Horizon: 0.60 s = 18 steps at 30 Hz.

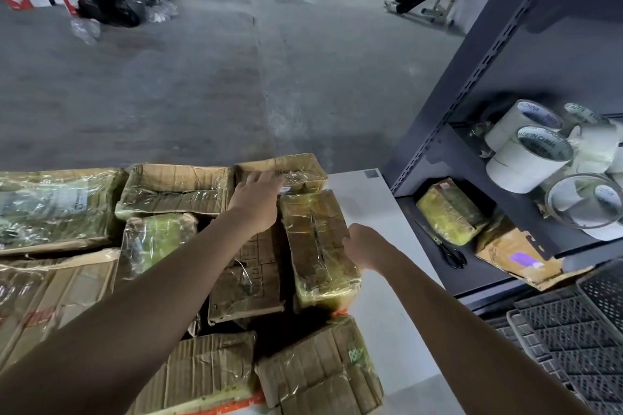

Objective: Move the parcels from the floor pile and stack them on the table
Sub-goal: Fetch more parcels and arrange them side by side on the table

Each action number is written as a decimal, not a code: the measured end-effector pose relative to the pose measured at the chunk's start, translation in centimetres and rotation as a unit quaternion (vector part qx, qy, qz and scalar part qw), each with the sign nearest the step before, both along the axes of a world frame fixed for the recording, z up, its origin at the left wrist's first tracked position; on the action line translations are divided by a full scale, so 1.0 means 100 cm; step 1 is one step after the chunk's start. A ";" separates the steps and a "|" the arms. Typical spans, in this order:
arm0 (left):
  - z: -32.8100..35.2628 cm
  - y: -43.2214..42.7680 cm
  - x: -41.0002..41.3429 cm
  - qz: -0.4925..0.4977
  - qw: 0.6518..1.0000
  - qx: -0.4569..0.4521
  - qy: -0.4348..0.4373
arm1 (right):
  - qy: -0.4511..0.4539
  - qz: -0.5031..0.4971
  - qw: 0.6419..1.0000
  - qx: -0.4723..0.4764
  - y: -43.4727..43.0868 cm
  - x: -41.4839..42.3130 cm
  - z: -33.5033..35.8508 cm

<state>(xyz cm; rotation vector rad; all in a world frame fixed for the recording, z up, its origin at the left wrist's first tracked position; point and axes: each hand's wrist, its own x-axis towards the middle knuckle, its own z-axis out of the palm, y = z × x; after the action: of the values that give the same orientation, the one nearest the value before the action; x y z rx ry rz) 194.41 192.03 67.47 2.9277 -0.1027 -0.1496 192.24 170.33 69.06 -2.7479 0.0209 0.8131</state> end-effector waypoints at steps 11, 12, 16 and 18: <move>-0.004 0.012 0.017 -0.068 0.997 0.016 -0.030 | 0.037 -0.002 0.994 0.103 -0.006 -0.006 -0.009; -0.005 0.013 0.017 -0.070 0.997 0.011 -0.031 | 0.045 -0.004 0.993 0.106 -0.005 -0.006 -0.007; -0.004 0.012 0.015 -0.051 0.998 -0.020 -0.005 | 0.015 -0.019 0.995 0.098 -0.005 0.005 -0.002; 0.001 0.013 0.007 -0.021 0.998 -0.051 -0.023 | -0.019 -0.039 0.993 0.111 -0.004 0.019 -0.005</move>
<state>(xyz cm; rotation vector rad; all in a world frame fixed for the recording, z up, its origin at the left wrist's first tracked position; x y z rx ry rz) 195.12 193.33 67.57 2.8292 -0.1737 -0.0823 194.09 169.92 68.60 -2.5357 0.0271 0.6960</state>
